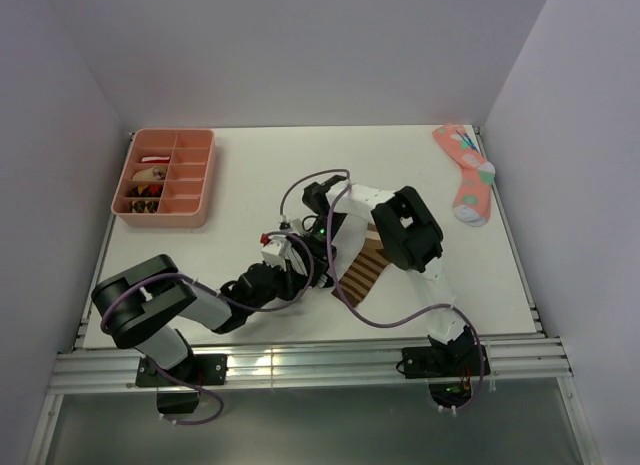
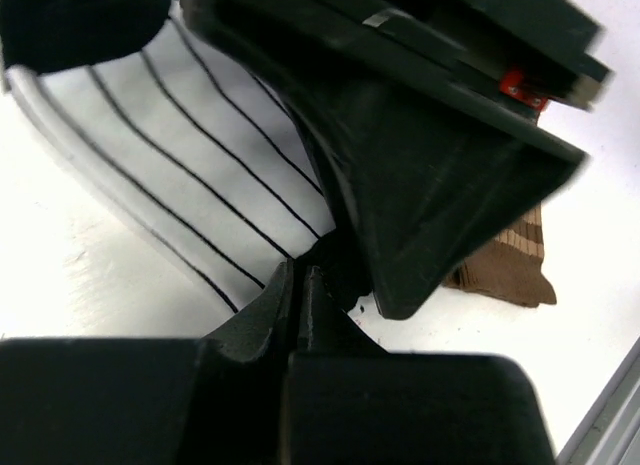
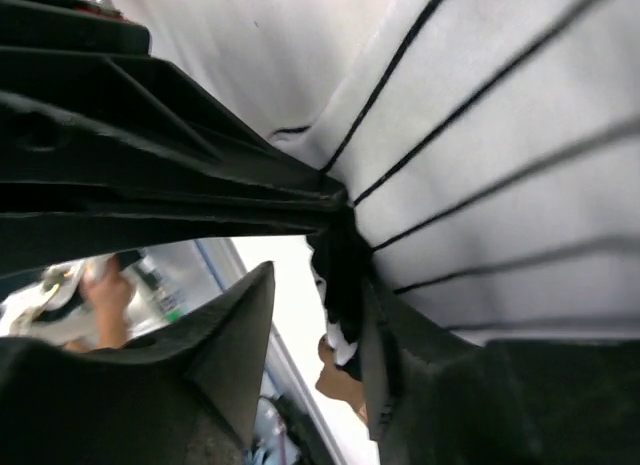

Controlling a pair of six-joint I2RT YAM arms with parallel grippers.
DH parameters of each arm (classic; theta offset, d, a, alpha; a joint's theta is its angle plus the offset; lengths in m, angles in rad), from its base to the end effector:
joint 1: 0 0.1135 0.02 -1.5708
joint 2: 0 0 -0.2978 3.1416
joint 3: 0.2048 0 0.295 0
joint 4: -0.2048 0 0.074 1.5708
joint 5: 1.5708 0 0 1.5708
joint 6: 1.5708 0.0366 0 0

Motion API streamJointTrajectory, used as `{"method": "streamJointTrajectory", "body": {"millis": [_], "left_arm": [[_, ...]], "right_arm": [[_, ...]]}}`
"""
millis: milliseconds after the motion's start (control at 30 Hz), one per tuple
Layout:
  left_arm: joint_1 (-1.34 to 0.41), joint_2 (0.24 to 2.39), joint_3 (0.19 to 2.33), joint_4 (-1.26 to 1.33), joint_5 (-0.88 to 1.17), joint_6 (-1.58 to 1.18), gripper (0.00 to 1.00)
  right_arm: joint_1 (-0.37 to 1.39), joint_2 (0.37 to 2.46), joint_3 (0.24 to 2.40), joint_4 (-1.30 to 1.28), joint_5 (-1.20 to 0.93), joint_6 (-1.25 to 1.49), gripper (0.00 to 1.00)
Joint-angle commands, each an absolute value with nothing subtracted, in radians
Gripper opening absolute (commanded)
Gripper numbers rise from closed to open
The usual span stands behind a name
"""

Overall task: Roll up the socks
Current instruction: Roll the sock at the center of the board.

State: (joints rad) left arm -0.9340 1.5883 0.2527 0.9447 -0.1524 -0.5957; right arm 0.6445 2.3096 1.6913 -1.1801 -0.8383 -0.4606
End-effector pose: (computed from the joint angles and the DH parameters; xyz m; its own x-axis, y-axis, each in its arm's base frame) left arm 0.1547 -0.1999 0.1024 -0.5866 -0.1395 -0.7978 0.4616 0.7518 -0.4709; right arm 0.3581 0.3032 0.1192 -0.5787 -0.8067 -0.1198 -0.5859 0.3090 0.7491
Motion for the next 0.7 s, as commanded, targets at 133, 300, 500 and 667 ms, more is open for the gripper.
{"method": "streamJointTrajectory", "body": {"millis": [133,300,500,667], "left_arm": [[-0.94,1.582,0.317,0.689,-0.14,-0.656,0.0],[-0.936,1.549,0.345,0.618,-0.124,-0.681,0.0],[-0.89,1.531,0.403,0.483,-0.06,-0.701,0.0],[-0.801,1.503,0.443,0.398,0.067,-0.724,0.0]], "right_arm": [[0.575,2.125,1.571,-0.887,-0.716,-0.365,0.48],[0.486,2.066,1.549,-0.838,-0.735,-0.341,0.5],[0.405,1.928,1.419,-0.73,-0.706,-0.395,0.5],[0.4,1.798,1.31,-0.66,-0.673,-0.482,0.48]]}}
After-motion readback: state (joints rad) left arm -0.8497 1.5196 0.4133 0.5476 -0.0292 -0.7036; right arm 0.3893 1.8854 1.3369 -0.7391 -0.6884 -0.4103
